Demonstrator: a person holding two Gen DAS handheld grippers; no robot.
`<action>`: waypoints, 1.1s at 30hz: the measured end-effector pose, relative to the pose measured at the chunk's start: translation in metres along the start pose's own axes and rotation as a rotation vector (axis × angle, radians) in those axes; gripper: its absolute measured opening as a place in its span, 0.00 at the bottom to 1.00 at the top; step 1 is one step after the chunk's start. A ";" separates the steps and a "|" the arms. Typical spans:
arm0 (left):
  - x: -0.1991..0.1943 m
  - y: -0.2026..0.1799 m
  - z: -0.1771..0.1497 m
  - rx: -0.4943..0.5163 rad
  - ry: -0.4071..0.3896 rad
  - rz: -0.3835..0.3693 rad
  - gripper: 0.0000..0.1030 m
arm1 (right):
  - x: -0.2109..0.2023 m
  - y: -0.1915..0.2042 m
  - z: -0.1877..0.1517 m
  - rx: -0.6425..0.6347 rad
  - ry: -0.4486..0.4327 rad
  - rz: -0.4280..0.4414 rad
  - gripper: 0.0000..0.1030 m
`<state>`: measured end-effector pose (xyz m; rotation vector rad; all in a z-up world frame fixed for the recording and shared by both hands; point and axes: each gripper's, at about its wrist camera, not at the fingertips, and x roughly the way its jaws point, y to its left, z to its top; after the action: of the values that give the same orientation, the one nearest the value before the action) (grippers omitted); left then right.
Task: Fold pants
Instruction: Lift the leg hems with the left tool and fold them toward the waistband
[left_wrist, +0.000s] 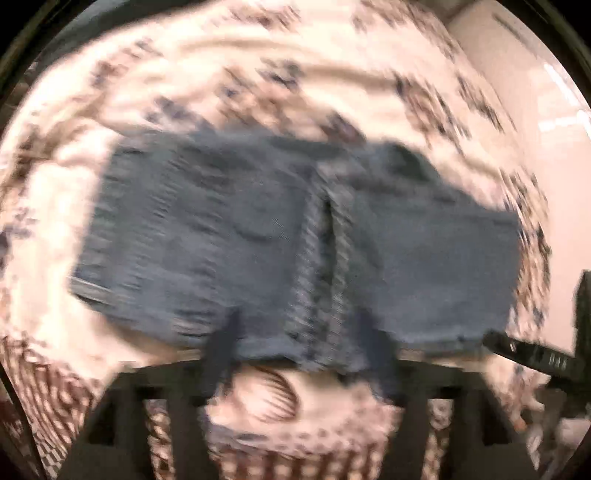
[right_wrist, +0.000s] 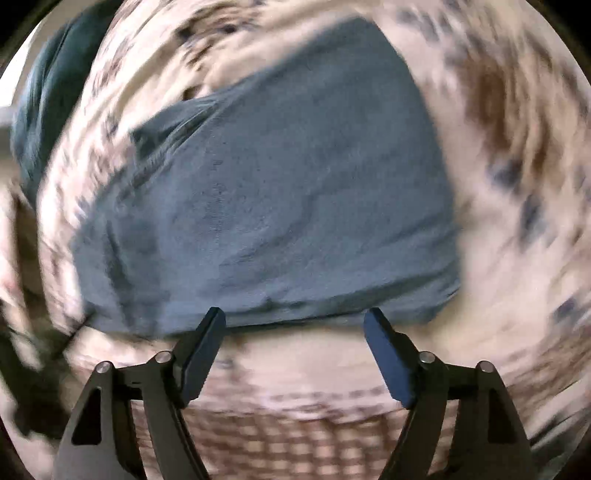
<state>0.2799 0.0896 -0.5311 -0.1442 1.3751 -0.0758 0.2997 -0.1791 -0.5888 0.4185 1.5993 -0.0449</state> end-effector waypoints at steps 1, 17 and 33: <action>-0.002 0.009 -0.001 -0.026 -0.021 -0.006 1.00 | -0.003 0.004 0.001 -0.024 -0.013 -0.032 0.78; 0.074 0.213 -0.025 -1.051 -0.209 -0.459 0.96 | 0.028 0.046 0.032 -0.026 0.025 -0.002 0.81; 0.065 0.218 -0.017 -0.858 -0.255 -0.416 0.37 | 0.044 0.053 0.047 -0.060 0.027 -0.119 0.81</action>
<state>0.2692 0.2956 -0.6294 -1.1188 1.0279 0.1868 0.3599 -0.1328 -0.6239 0.2780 1.6467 -0.0818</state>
